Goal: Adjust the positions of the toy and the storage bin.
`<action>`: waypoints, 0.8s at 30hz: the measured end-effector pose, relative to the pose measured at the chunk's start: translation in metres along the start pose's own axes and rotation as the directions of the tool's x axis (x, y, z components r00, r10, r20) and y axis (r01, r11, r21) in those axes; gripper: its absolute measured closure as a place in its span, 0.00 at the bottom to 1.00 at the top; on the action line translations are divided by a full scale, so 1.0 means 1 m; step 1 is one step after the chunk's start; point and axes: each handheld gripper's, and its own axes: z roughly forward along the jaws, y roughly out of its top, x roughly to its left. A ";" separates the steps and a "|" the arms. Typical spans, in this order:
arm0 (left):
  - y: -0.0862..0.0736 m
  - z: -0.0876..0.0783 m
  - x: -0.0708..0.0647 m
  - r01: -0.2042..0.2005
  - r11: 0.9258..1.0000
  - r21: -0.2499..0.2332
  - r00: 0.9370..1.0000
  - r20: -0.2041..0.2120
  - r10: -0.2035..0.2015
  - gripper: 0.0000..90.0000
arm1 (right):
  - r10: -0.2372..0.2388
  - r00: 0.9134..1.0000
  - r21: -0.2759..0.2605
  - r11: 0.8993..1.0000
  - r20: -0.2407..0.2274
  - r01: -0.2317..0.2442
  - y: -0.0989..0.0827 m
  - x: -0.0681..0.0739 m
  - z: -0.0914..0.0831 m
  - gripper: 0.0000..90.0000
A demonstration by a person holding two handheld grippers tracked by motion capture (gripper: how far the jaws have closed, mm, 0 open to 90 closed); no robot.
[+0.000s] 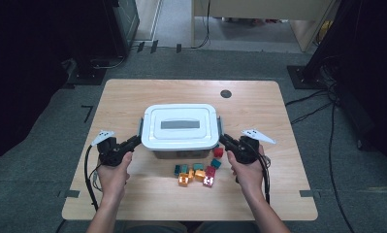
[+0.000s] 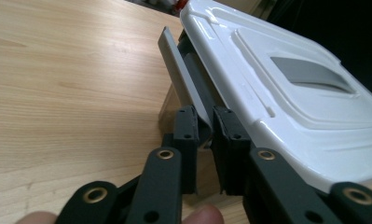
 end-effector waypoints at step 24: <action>-0.099 0.030 -0.068 -0.274 0.950 0.147 0.962 0.031 0.273 0.81 | 0.003 0.999 0.139 0.990 -0.048 0.004 -0.024 -0.063 0.062 1.00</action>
